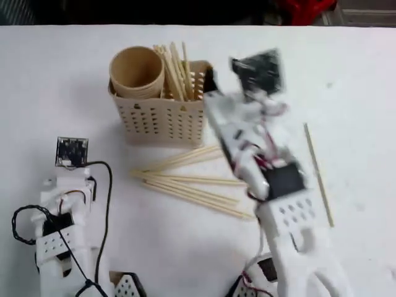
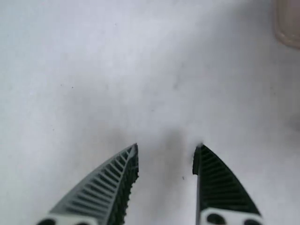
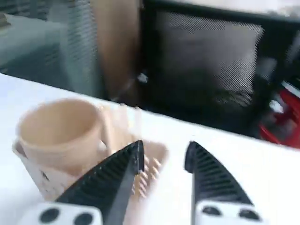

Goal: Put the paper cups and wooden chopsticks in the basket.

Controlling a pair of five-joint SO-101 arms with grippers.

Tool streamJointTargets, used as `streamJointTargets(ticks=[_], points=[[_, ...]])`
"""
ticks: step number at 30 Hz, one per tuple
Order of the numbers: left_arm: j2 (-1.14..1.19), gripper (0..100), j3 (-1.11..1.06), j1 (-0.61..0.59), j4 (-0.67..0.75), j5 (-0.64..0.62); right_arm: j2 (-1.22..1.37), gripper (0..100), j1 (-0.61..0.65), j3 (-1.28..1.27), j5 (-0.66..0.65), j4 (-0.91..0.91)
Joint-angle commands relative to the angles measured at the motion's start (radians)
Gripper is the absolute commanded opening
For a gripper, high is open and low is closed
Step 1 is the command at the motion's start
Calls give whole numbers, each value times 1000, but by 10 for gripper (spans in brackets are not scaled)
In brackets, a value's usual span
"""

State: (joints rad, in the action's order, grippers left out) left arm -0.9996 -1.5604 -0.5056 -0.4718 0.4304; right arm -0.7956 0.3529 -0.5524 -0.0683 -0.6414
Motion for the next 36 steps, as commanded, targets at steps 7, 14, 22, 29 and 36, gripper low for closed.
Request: streamJointTargets(ticks=[7,14,22,29,36], points=[[-16,203,3,12,20,11,-246,64,-426,44,-331,-487],[-16,203,3,12,20,11,64,71,-638,-34,-632,-590],[-16,203,3,12,20,11,493,231,-736,32,-744,-478],[-16,203,3,12,20,11,797,215,-753,109,-746,-374],[-16,203,3,12,20,11,1040,203,-765,226,-746,-374]])
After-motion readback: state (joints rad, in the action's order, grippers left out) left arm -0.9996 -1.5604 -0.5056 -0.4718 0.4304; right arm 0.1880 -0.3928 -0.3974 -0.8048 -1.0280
